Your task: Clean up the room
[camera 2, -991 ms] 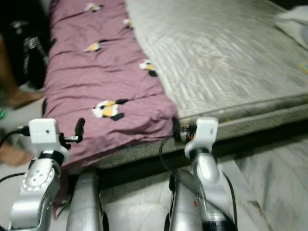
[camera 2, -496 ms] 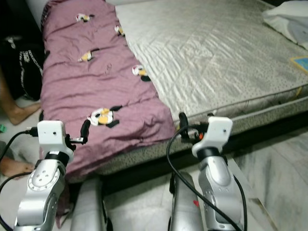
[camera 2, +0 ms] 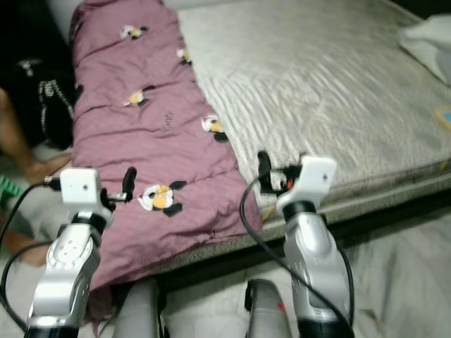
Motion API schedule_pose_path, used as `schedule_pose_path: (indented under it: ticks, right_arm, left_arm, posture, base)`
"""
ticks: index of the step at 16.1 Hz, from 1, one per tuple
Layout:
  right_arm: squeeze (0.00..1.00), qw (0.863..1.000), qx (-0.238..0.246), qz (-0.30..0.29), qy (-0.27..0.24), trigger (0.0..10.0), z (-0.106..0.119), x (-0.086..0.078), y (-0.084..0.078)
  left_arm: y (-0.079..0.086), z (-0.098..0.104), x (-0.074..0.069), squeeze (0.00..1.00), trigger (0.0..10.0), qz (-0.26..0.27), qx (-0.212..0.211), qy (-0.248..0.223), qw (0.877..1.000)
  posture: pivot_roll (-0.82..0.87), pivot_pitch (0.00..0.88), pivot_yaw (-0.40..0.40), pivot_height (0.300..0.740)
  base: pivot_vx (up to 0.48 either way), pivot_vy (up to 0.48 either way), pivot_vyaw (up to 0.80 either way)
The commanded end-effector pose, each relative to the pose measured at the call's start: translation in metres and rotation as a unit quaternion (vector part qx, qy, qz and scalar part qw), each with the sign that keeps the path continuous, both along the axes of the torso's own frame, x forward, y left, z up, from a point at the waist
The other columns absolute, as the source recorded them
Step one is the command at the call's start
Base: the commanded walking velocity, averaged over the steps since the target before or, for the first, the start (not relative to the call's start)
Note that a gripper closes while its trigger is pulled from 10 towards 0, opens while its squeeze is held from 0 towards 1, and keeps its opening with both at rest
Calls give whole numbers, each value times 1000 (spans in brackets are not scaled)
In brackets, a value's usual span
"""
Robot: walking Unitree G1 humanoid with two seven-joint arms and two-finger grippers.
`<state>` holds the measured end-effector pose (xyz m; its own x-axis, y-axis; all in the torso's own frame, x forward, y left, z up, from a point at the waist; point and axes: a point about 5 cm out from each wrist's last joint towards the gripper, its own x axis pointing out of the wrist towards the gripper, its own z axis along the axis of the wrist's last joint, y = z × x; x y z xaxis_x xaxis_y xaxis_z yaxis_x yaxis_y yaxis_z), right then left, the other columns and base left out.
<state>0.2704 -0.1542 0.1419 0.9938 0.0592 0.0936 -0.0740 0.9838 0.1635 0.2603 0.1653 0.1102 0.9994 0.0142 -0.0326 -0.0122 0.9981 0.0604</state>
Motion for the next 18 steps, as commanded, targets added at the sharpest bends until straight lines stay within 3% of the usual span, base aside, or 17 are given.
schedule_pose_path:
  ticks: [1, 6, 11, 15, 18]
  right_arm:
    - [0, 1000, 0, 0, 0, 10000, 0, 3, 2]
    - [0, 1000, -9, -14, -5, 10000, -2, 6, -1]
    - [0, 1000, -16, -25, 0, 10000, -10, 1, -6]
    - [0, 999, -23, -20, 8, 10000, -16, -1, -7]
    - [0, 999, -26, -32, 12, 10000, -18, 3, -10]
  left_arm:
    - [1, 0, 2, 0, 10000, 4, 5, -1, 1000]
    - [-5, 0, 8, 0, 10000, -2, 24, -9, 1000]
    - [-5, -15, 1, 0, 10000, -32, 0, 21, 999]
    - [-10, -15, 5, 0, 10000, -41, 2, 16, 999]
    - [-5, -18, 5, 0, 10000, -25, -19, 28, 999]
  posture:
    - [-23, 0, 48, 728]
    - [-31, 0, 69, 740]
    - [-46, 0, 73, 740]
    - [-45, 0, 68, 740]
    - [-40, 0, 62, 740]
  base:
    - [0, 0, 0]
    - [0, 0, 0]
    - [0, 0, 0]
    - [0, 0, 0]
    - [0, 0, 0]
